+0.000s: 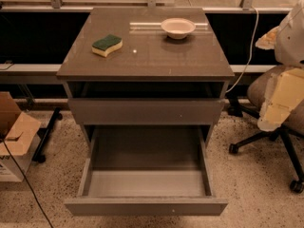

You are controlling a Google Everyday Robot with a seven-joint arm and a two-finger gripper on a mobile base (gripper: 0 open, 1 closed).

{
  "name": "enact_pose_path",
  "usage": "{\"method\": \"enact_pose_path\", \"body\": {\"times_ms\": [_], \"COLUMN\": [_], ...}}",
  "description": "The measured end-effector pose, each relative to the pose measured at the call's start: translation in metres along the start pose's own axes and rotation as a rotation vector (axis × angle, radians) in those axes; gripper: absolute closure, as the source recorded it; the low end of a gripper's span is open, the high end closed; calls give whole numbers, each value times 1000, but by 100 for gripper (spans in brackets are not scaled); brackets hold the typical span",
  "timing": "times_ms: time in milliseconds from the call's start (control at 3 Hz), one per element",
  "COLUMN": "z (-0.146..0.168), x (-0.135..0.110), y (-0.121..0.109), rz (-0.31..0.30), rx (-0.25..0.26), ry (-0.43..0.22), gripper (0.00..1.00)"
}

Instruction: Close middle drawer

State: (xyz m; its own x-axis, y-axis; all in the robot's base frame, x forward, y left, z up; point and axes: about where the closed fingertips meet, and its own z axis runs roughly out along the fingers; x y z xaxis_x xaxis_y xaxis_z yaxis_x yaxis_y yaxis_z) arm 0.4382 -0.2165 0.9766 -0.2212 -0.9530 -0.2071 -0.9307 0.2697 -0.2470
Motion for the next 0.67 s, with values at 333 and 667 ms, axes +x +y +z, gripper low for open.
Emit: {"method": "enact_pose_path", "body": {"times_ms": [333,667], "z": [0,-1], "x": [0,-2], "y": [0,0], "rz": [0,-2], "rx": [1,9], "ry": [0,-2], "gripper": [0,20]}}
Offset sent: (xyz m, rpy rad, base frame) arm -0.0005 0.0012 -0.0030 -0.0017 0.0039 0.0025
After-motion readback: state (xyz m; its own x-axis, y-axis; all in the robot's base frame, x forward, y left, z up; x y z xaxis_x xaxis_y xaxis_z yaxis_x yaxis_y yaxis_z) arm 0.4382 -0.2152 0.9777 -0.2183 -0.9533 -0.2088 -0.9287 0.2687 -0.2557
